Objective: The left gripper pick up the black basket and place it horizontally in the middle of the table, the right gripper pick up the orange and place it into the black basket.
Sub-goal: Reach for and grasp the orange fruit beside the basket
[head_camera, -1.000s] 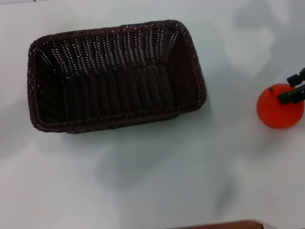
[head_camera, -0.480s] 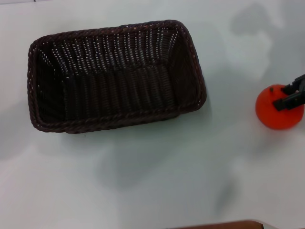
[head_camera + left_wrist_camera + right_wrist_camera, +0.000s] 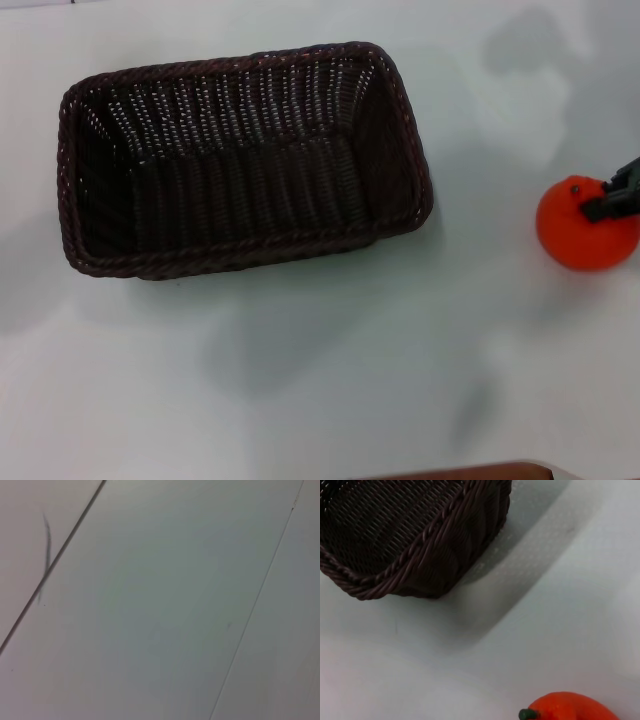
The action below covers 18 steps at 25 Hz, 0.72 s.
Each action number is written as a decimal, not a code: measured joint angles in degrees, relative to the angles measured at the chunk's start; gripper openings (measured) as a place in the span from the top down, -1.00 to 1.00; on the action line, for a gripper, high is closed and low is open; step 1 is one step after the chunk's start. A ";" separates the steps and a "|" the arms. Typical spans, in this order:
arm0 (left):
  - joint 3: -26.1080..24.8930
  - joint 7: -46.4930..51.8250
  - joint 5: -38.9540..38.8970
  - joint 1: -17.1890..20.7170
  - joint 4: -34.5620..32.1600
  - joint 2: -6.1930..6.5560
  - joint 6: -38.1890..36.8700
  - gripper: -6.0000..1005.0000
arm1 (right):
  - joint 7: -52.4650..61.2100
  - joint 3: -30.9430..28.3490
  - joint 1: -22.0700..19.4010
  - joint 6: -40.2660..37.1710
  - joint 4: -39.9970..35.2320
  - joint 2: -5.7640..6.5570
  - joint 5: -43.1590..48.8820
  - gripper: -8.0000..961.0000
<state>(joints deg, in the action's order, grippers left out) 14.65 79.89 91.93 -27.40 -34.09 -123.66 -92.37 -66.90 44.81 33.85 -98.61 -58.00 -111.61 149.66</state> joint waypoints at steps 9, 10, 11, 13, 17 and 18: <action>0.02 0.00 0.00 -0.06 0.08 0.00 0.63 -0.22 | -1.54 -1.66 0.00 1.22 0.00 0.08 -0.78 0.61; 0.03 0.00 0.00 -0.06 0.08 0.01 0.63 -0.22 | -1.84 -2.17 0.02 1.22 0.03 0.09 -1.05 0.63; 0.03 0.00 0.00 -0.05 0.08 0.02 0.63 -0.22 | -2.19 -2.93 0.03 1.22 0.09 0.16 -1.51 0.65; 0.03 0.00 -0.02 -0.04 0.08 0.07 0.63 -0.22 | -2.99 -4.60 0.05 1.01 0.38 0.46 -2.78 0.69; -0.04 0.00 -0.08 -0.02 0.08 0.09 0.63 -0.22 | -4.34 -8.52 -0.30 0.86 0.51 1.29 -6.26 0.77; -0.03 0.01 -0.09 -0.02 0.08 0.09 0.62 -0.22 | -4.69 -9.66 -0.41 0.81 0.49 1.49 -7.26 0.78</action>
<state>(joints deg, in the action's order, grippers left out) 14.63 79.90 91.83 -27.42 -34.01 -123.57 -91.75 -71.59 35.15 33.45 -97.80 -57.51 -110.12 142.40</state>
